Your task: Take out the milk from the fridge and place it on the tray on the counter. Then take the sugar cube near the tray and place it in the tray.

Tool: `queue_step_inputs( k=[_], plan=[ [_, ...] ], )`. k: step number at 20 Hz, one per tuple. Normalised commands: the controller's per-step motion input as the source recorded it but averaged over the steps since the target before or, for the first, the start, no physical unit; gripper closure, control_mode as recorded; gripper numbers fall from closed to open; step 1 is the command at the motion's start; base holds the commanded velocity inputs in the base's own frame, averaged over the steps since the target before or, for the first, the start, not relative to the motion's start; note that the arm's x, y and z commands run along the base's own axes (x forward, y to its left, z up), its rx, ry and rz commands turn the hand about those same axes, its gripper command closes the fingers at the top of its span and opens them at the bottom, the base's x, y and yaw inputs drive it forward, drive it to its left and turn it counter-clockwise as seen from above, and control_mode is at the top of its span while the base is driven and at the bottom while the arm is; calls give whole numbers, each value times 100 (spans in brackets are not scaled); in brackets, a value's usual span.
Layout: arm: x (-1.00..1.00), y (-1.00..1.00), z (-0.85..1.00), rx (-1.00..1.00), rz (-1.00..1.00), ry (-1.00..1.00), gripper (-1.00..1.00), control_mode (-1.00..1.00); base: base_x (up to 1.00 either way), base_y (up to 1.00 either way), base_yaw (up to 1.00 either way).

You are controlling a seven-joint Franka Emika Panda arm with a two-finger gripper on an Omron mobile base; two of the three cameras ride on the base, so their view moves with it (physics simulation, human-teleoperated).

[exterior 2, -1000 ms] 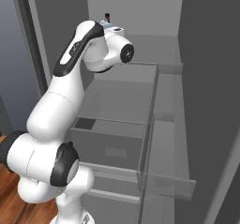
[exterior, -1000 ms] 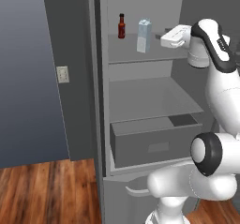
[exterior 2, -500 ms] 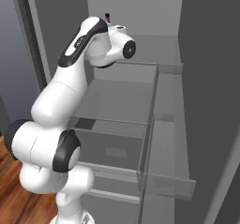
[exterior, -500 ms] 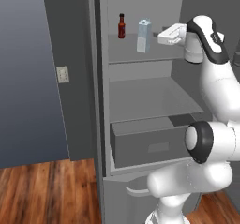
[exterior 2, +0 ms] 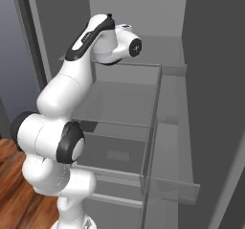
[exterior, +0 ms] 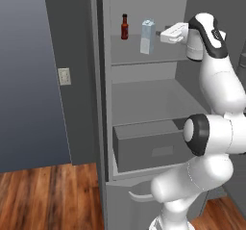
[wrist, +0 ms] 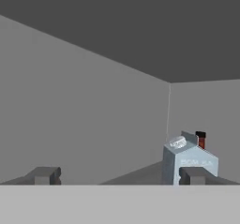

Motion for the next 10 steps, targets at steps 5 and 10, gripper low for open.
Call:
queue_step_inputs(
  k=[5,10],
  plan=[
    [11,0,-3,0,0,0,-100,-100,0,0,0],
    [16,0,-13,0,1,-4,-100,-100,0,0,0]
  ],
)
